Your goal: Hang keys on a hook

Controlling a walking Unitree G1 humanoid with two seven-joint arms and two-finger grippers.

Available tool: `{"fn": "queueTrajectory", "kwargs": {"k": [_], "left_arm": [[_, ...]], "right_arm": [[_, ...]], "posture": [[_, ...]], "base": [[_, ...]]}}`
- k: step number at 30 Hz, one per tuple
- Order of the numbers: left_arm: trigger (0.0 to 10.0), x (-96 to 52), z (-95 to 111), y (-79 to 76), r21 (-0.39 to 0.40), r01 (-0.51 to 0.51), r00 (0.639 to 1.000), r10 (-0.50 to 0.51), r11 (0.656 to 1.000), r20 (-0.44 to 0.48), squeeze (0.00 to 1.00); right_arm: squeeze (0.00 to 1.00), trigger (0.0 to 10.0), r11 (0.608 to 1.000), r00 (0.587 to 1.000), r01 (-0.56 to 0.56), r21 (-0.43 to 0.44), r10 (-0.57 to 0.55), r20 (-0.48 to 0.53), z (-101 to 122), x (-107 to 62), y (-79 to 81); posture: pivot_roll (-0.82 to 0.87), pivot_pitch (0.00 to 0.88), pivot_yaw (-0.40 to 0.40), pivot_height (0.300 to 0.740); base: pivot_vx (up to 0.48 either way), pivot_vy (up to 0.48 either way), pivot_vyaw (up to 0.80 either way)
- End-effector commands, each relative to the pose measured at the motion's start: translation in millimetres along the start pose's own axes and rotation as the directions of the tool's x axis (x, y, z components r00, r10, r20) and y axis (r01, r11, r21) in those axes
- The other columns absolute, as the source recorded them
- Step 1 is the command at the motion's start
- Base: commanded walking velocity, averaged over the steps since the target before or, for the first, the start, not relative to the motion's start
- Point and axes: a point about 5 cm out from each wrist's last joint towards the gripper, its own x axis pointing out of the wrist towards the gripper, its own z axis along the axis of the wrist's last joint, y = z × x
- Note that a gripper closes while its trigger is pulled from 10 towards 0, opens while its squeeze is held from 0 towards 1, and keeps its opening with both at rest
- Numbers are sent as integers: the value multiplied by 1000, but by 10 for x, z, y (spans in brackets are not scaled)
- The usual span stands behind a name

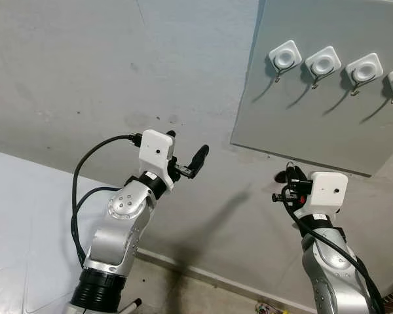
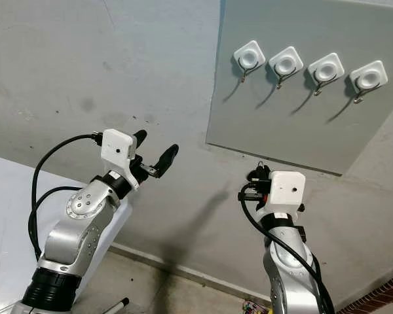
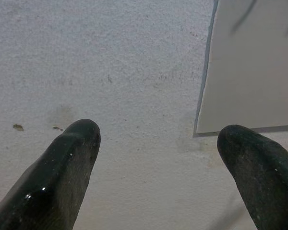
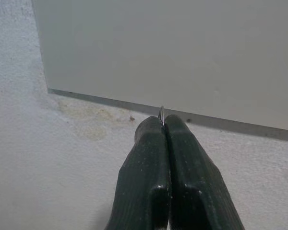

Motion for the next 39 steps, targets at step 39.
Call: {"fn": "queueTrajectory", "kwargs": {"k": [39], "left_arm": [[10000,19,68,12,-1,-5,1000,5,1000,13,0]], "right_arm": [[0,10000,1000,1000,8,2,-8,19,43,-12,-13]], "posture": [[30,0,-28,740]], "base": [[0,0,0]]}}
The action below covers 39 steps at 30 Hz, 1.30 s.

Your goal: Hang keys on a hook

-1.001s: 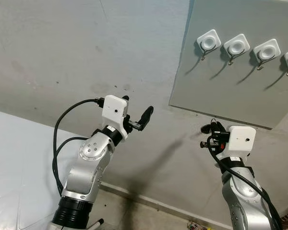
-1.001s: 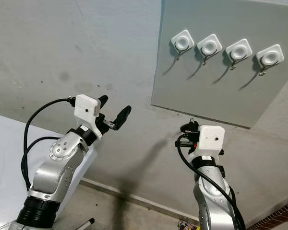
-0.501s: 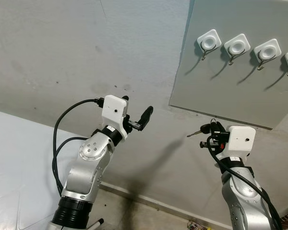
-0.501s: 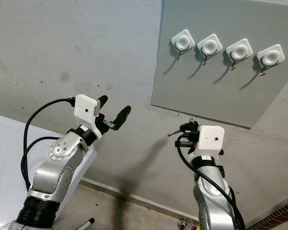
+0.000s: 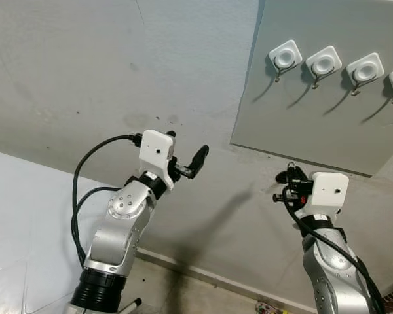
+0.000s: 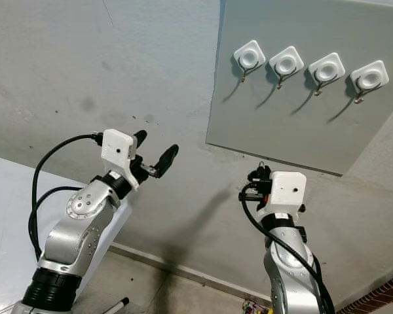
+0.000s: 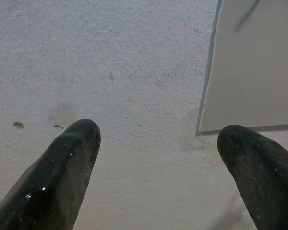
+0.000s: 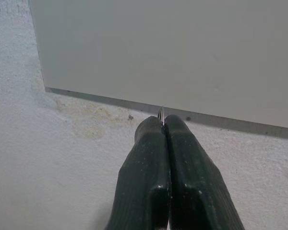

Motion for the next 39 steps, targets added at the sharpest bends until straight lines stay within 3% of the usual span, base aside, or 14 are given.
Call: {"fn": "queueTrajectory", "kwargs": {"k": [1,12,26,32,35,39], "left_arm": [[10000,22,73,1,0,0,1000,0,1000,19,0],[10000,38,87,12,-11,-16,1000,16,1000,22,0],[10000,132,229,-92,30,80,995,-82,996,53,0],[10000,168,422,-202,33,128,985,-131,991,115,0],[10000,168,422,-202,33,128,985,-131,991,115,0],[10000,165,505,-222,47,147,979,-152,988,137,0]], "right_arm": [[0,10000,1000,1000,8,-1,-8,22,51,-8,-19],[0,10000,1000,999,-2,-13,2,41,112,62,-16],[0,10000,998,992,-66,-4,66,111,286,161,107],[0,10000,988,968,-156,17,149,200,516,168,221],[0,10000,988,968,-156,17,149,200,516,168,221],[0,10000,975,934,-222,5,211,287,744,186,298]], "posture": [[30,0,-28,740],[13,0,-39,740],[-6,0,-14,740],[-7,0,-14,740],[-7,0,-14,740],[-2,0,-19,740]], "base": [[0,0,0],[0,0,0],[0,0,0],[0,0,0],[0,0,0],[0,0,0]]}}
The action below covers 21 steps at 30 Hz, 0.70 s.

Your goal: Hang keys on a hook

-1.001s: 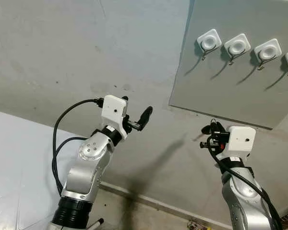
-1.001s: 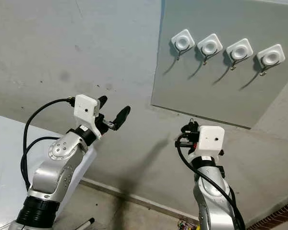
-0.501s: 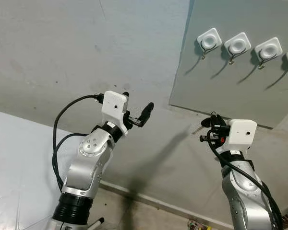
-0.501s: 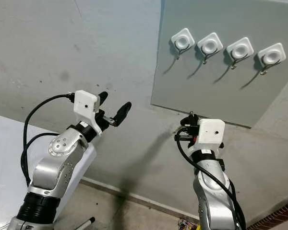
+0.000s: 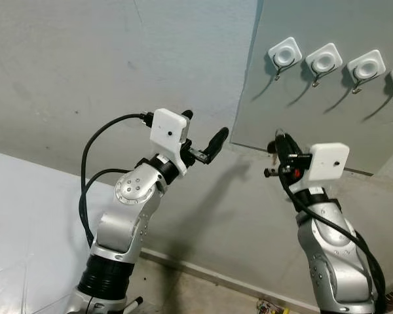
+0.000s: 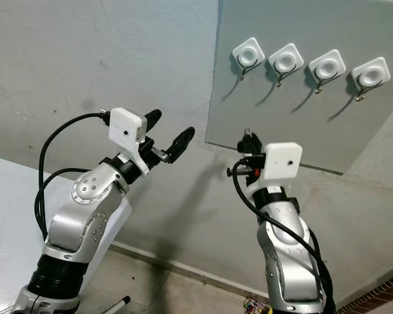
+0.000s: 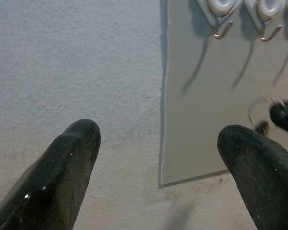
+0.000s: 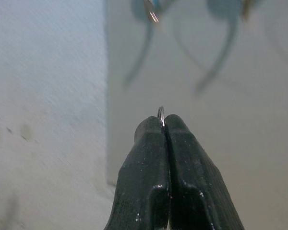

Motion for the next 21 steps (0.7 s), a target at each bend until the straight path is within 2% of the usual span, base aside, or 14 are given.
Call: {"fn": "queueTrajectory", "kwargs": {"k": [1,12,17,19,21], "left_arm": [[10000,24,111,-26,25,26,999,-27,999,27,0],[10000,45,247,-25,33,33,997,-35,999,62,0],[10000,62,305,-44,58,50,996,-55,997,75,0],[10000,62,323,-55,57,57,995,-62,997,83,0],[10000,68,387,-132,57,93,990,-99,994,101,0]], "right_arm": [[0,10000,1000,998,-32,1,31,61,155,45,38],[0,10000,996,987,-91,4,90,133,343,191,112],[0,10000,996,985,-85,10,83,150,395,268,101],[0,10000,996,985,-83,10,81,153,406,282,95],[0,10000,997,983,-71,23,66,169,445,343,66]], "posture": [[-2,0,-19,740],[12,0,-26,740],[16,0,-27,740],[16,0,-27,740],[21,0,-26,740]], "base": [[0,0,0],[0,0,0],[0,0,0],[0,0,0],[0,0,0]]}}
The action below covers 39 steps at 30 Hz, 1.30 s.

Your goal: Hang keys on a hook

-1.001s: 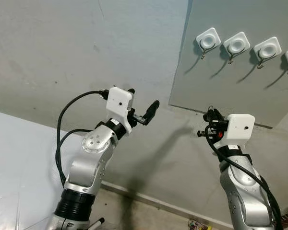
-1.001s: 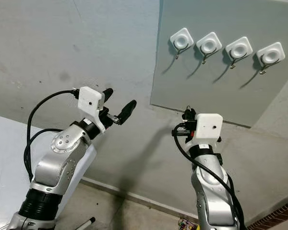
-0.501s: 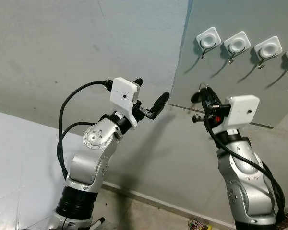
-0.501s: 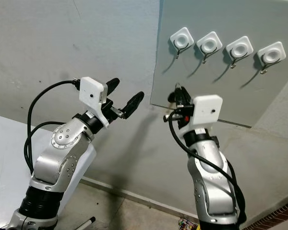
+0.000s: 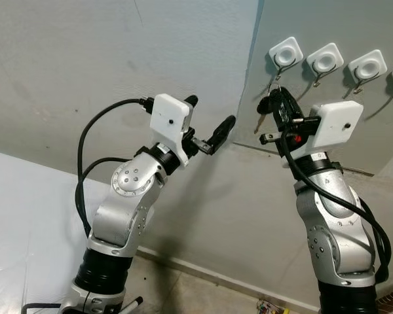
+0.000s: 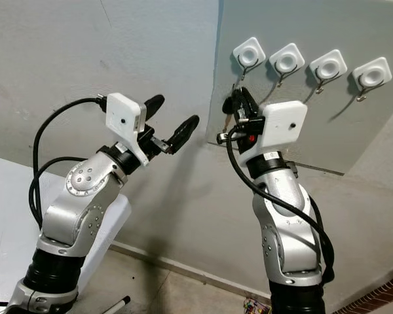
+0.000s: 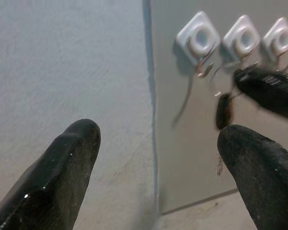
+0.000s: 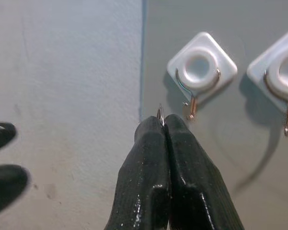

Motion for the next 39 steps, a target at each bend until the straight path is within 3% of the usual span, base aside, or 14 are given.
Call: {"fn": "queueTrajectory", "kwargs": {"k": [1,27,36,39], "left_arm": [[10000,35,110,-72,14,45,999,-45,999,30,0],[10000,35,163,-114,18,64,998,-65,998,27,0],[10000,32,174,-117,15,62,998,-62,998,26,0],[10000,32,176,-114,15,60,998,-60,998,26,0]], "right_arm": [[0,10000,1000,1000,13,13,-14,23,61,50,-43],[0,10000,997,997,54,62,-57,52,80,163,-102],[0,10000,985,994,83,151,-92,51,78,188,-113],[0,10000,963,994,97,252,-109,31,45,182,-115]], "posture": [[21,0,-26,740],[30,0,-22,740],[37,0,-22,740],[37,0,-22,740]], "base": [[0,0,0],[0,0,0],[0,0,0],[0,0,0]]}}
